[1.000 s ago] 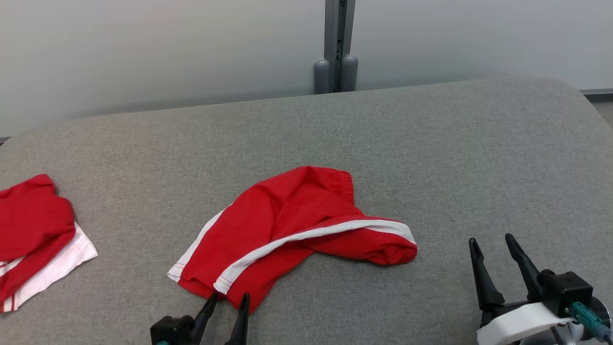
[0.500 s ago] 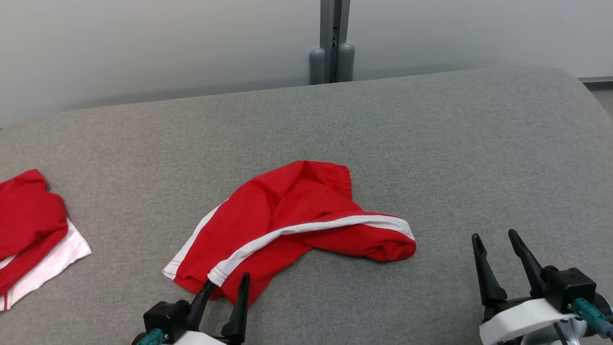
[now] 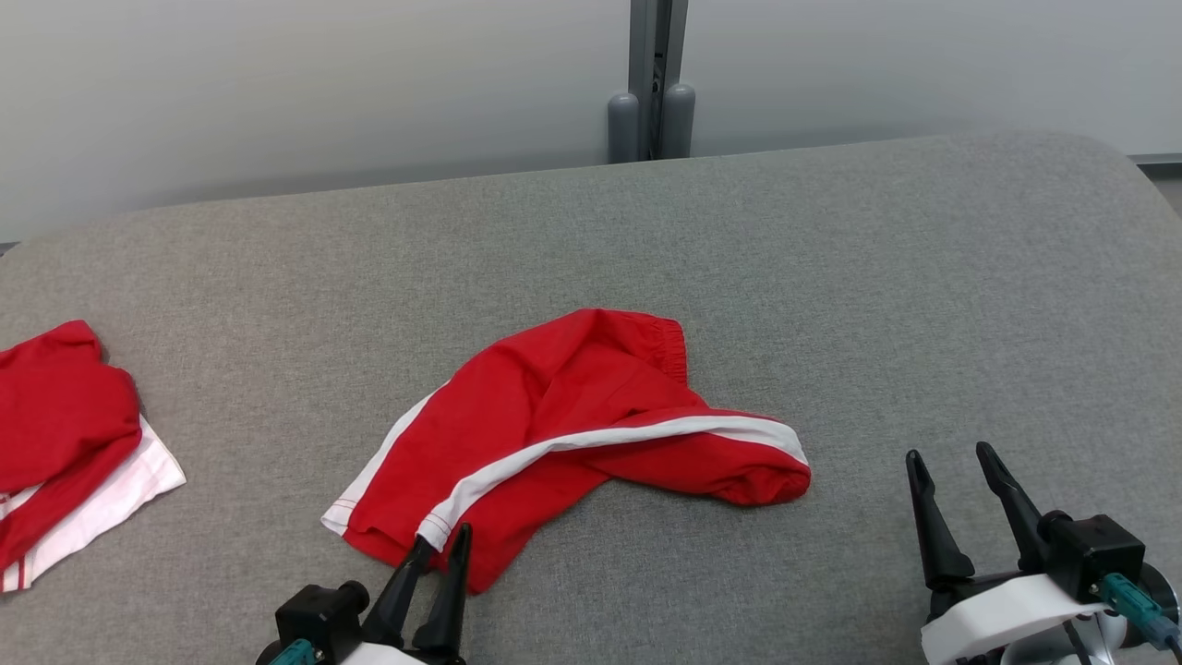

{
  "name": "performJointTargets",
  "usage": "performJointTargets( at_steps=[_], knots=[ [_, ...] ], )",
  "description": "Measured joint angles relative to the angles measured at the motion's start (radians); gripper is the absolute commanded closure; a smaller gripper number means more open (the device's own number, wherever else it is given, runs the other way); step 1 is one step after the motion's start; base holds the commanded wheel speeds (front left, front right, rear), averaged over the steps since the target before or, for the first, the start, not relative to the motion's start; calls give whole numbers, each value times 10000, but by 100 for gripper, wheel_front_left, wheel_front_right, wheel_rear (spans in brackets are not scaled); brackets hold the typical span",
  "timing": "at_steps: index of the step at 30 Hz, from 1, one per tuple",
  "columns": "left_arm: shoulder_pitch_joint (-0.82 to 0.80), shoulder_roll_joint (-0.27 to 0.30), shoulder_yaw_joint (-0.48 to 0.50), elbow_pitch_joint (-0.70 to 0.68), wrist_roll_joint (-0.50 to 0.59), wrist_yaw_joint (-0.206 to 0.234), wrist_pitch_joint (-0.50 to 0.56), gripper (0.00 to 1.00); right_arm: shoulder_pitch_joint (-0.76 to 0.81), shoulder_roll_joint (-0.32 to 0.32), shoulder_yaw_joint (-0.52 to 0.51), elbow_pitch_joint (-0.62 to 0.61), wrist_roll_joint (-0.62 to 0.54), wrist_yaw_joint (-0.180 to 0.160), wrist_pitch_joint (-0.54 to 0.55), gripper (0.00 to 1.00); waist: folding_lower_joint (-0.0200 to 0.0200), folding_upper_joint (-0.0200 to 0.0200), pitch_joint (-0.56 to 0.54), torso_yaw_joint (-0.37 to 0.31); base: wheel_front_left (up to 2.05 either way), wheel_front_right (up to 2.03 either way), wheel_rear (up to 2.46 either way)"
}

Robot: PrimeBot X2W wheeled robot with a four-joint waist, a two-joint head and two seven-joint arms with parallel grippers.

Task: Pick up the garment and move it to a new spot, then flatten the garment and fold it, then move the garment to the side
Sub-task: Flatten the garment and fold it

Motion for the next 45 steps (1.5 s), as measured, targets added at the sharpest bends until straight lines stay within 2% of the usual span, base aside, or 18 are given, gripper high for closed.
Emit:
performJointTargets(
  at_steps=[1, 8, 15, 22, 26, 33, 35, 36, 38, 39, 43, 45],
  knots=[
    [-3, 0, 27, -19, 8, -6, 0, 100, -1, 4, 15, 6, 0, 0, 0, 0, 0, 0, 18, 0, 0, 0, 0],
    [-327, -8, 232, 100, 180, 36, 0, 100, -78, 4, 96, 29, 4, 0, 0, 0, 0, 0, 117, -44, 0, 0, 0],
    [-445, -4, 1346, -245, 725, 525, 0, 100, -90, -6, 405, 61, 234, 0, -2, 0, 0, 0, 72, 140, 0, 0, 0],
    [-320, 4, 2105, -121, 1218, 533, 0, 100, -102, 6, 1597, 629, 1089, 0, -2, 0, 0, 0, 63, 449, 0, 0, 0],
    [-353, 2, 2144, -63, 1290, 499, 0, 100, -226, -155, 2566, 982, 1720, 2, 0, 0, 0, 0, 176, 530, 0, 0, 0],
    [-401, 0, 2048, -27, 1202, 512, 0, 100, -401, -589, 3409, 1101, 2592, 0, 0, 0, 0, 0, 221, 513, 0, 0, 0],
    [-402, 0, 2033, -2, 1200, 510, 0, 100, -427, -665, 3615, 1108, 2769, 0, 0, 16, 0, 0, 204, 505, 0, 0, 0],
    [-402, 0, 2034, 17, 1202, 510, 0, 100, -438, -690, 3685, 1129, 2840, 0, -2, 20, 0, 0, 198, 505, 0, 0, 0],
    [-402, 0, 2036, 63, 1208, 510, 0, 100, -524, -752, 3871, 1241, 3070, 0, 0, 41, 0, 0, 188, 517, 0, 0, 0],
    [-402, 0, 2042, 84, 1208, 510, 0, 100, -558, -773, 3952, 1300, 3152, 0, 0, 47, 0, 0, 188, 528, 0, 0, 0],
    [-402, 0, 2033, 153, 1233, 504, 0, 100, -672, -807, 4096, 1465, 3488, 0, 0, 50, 0, 0, 198, 597, 0, 0, 0],
    [-402, 0, 2031, 161, 1233, 504, 0, 100, -758, -821, 4136, 1498, 3611, 0, 0, 47, 0, 0, 224, 626, 0, 0, 0]
  ],
)
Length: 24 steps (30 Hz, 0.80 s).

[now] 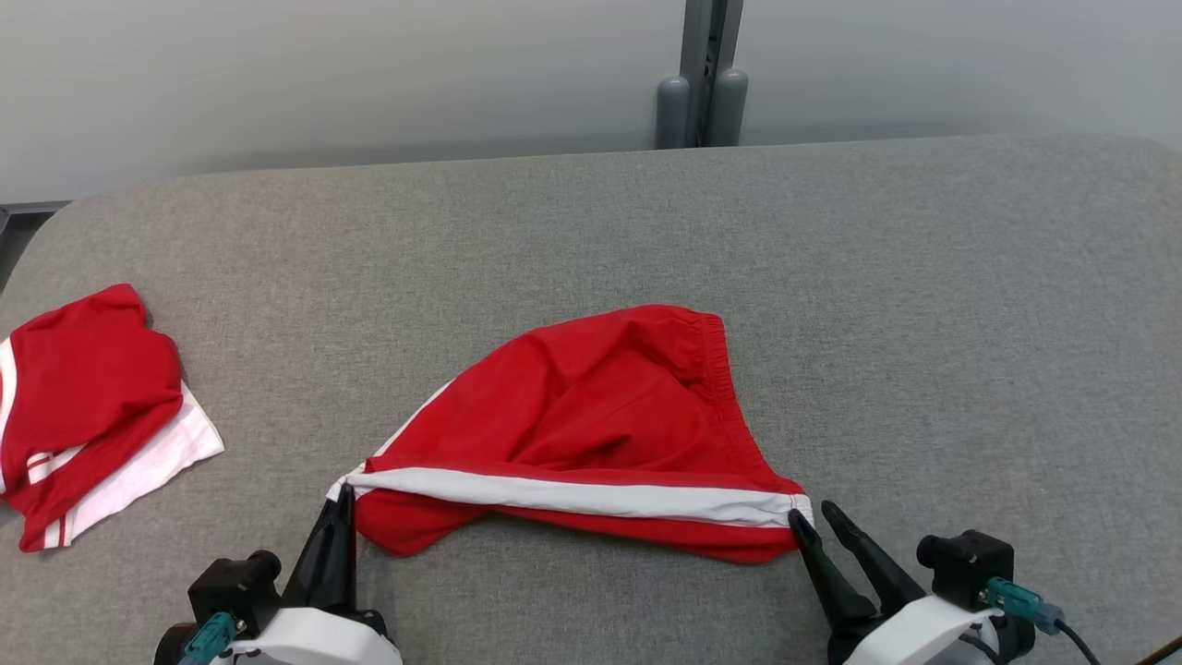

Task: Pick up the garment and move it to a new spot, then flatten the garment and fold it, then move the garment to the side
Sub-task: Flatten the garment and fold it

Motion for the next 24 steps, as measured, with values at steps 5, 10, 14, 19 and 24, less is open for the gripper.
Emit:
performJointTargets(
  at_steps=[5, 10, 14, 19, 24],
  knots=[
    [0, -2, 13, 15, 17, 0, 0, 100, -204, -23, 94, 226, 203, 0, 0, 44, 0, 0, 93, 67, 0, 0, 0],
    [-42, 0, 17, 36, 27, 0, 0, 100, -339, -21, 297, 412, 466, 0, 0, 50, 0, 0, 192, 149, 0, 0, 0],
    [-69, -2, 25, 50, 29, 0, 0, 100, -427, -46, 518, 491, 715, 0, 0, 53, 0, 0, 267, 202, 0, 0, 0],
    [-118, -2, 35, 59, 50, -6, 0, 100, -587, -92, 805, 658, 991, 0, 0, 92, 0, 0, 387, 247, 0, 0, 0],
    [-198, 0, 54, -8, 77, -13, 0, 100, -715, -138, 700, 297, 1003, 0, 0, 100, 0, 1, 401, 216, 0, 0, 0]
  ],
)
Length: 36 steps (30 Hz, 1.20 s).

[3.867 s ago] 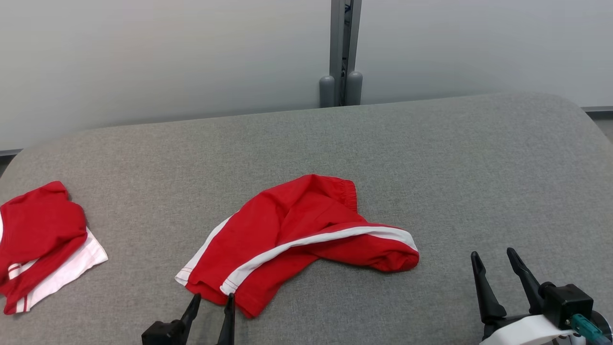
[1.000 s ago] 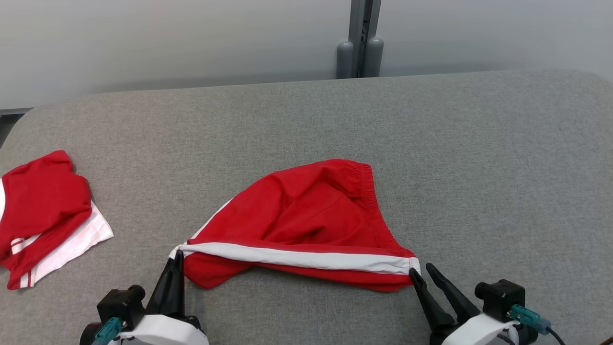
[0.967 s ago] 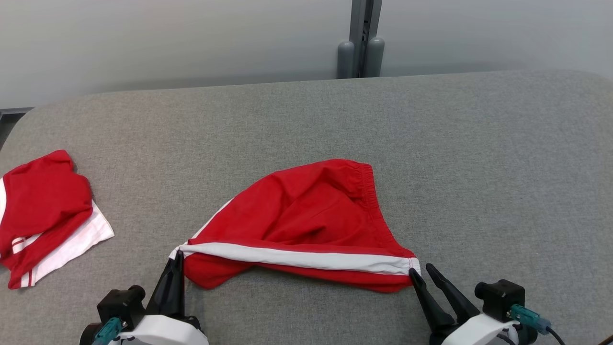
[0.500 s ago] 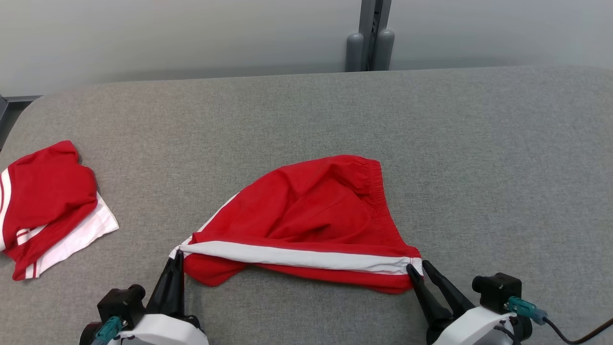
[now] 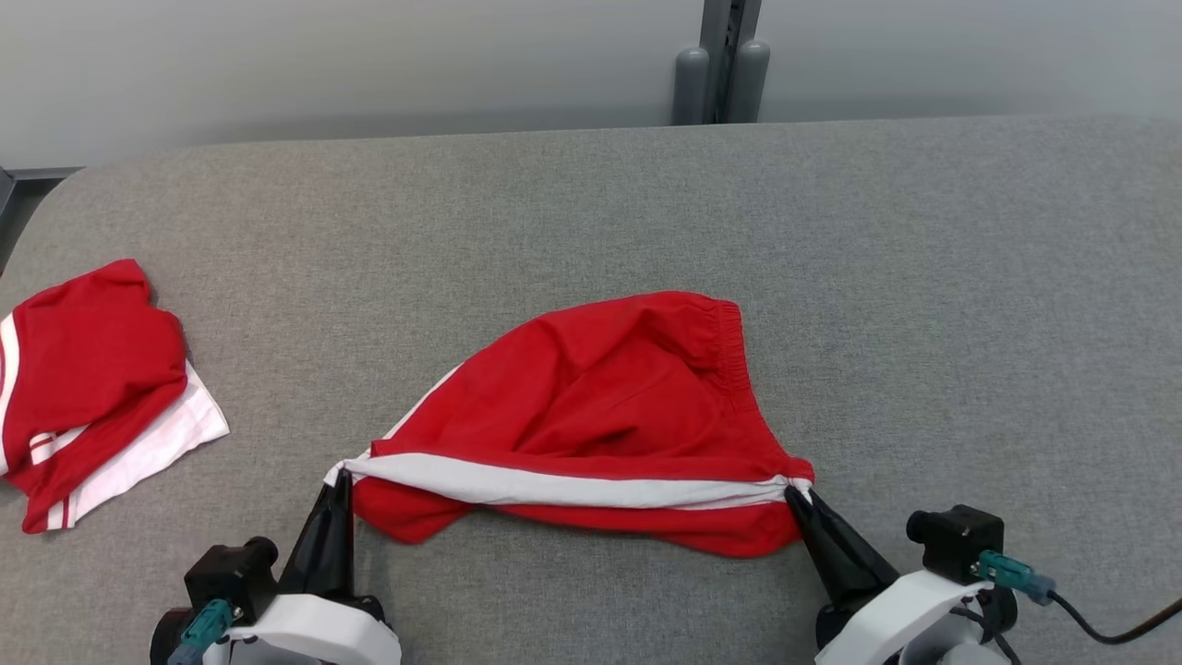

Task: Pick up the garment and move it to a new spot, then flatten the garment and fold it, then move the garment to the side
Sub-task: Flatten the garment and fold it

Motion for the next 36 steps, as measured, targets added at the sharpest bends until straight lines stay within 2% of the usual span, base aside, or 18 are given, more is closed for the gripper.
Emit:
performJointTargets(
  at_steps=[8, 15, 20, 27, 32, 36],
  knots=[
    [-553, 0, 115, -867, 336, -318, 0, 100, -87, -35, -830, -1367, -27, 0, 0, 100, 0, -1, -409, -154, 0, 0, 0],
    [-1913, 119, 472, -1498, 1108, -711, 0, 100, -1296, -324, -1118, -2220, -182, 0, 0, 100, 0, 0, -1089, -334, 0, 0, 0],
    [-3054, 656, 418, -1390, 1298, -867, 0, 100, -2376, -577, -1187, -2290, -150, 0, 0, 100, 0, 0, -1431, -436, 0, 0, 0],
    [-5239, 1657, -520, -1026, 1499, -936, -2, 100, -4294, -947, -1141, -1994, 23, 0, 0, 100, 0, 0, -1613, -460, 0, 0, 0],
    [-6322, 2119, -1239, -328, 1172, -938, -2, 100, -5601, -1099, -675, -1281, -71, 0, 0, 100, 1, -1, -1259, -450, 0, 0, 0],
    [-7537, 2240, -1605, 209, 988, -938, -2, 100, -6792, -1070, -247, -614, -100, 0, 0, 100, 0, 0, -568, -444, 0, 0, 0]
  ],
)
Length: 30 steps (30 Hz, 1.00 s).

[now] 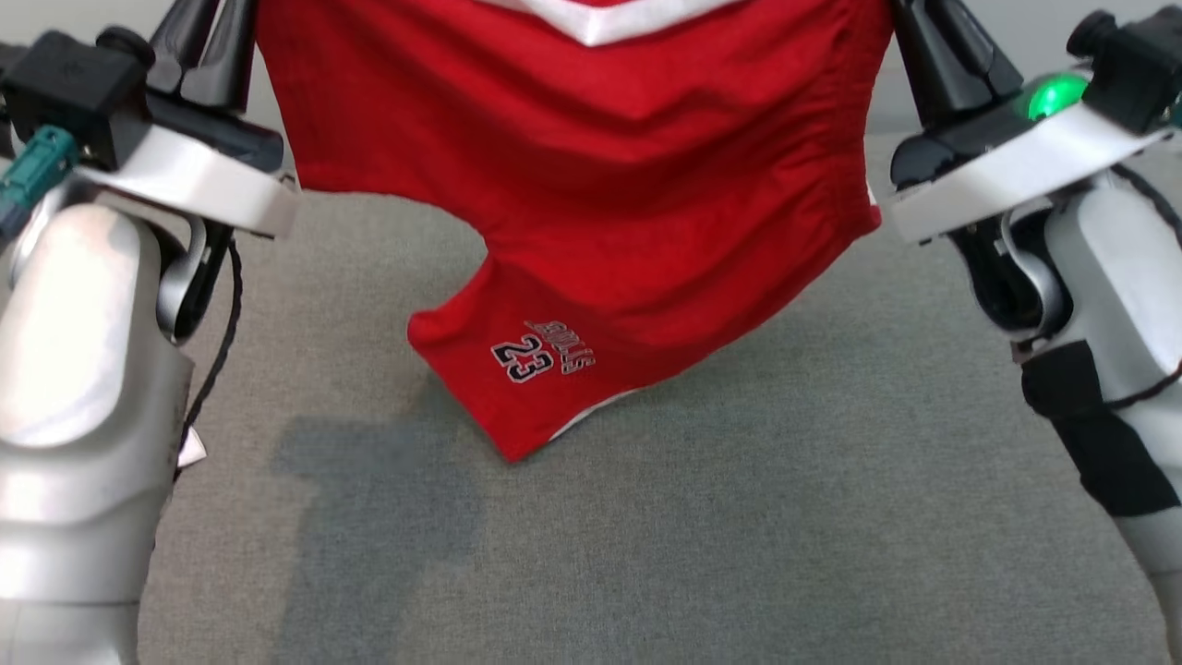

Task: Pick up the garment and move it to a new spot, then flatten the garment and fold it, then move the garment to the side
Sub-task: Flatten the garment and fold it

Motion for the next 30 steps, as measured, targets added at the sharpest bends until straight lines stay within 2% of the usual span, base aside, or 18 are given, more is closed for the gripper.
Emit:
performJointTargets(
  at_steps=[6, 11, 18, 21, 24, 30],
  knots=[
    [-2232, 38, -349, 1064, 140, 0, 0, 100, -2143, 42, -40, 1058, -476, 0, -2, 100, 0, 0, 1411, 70, 0, 0, 0],
    [-4056, 17, -320, 1779, 489, 2, 2, 100, -3914, 176, -1099, 1559, -1308, 2, 0, 100, 0, -1, 2579, 156, 0, 0, 0],
    [-5761, -151, -109, 974, 968, 334, -2, 100, -4985, 443, -2648, 959, -2598, 2, -2, 100, 0, 0, 3675, 354, 0, 0, 0],
    [-5551, -355, -140, 771, 1078, 357, -2, 100, -4707, 481, -2786, 934, -2819, 2, 0, 100, 0, 0, 3979, 450, 0, 0, 0],
    [-4572, -560, -151, 894, 989, 343, 0, 100, -3846, 485, -2527, 1168, -2702, 0, 0, 100, 1, 0, 4165, 508, 0, 0, 0],
    [-1887, -1313, 403, 744, 407, 349, 0, 100, -1545, 261, -1091, 631, -1797, 2, 0, 100, 0, 0, 4127, 442, 0, 0, 0]
  ],
)
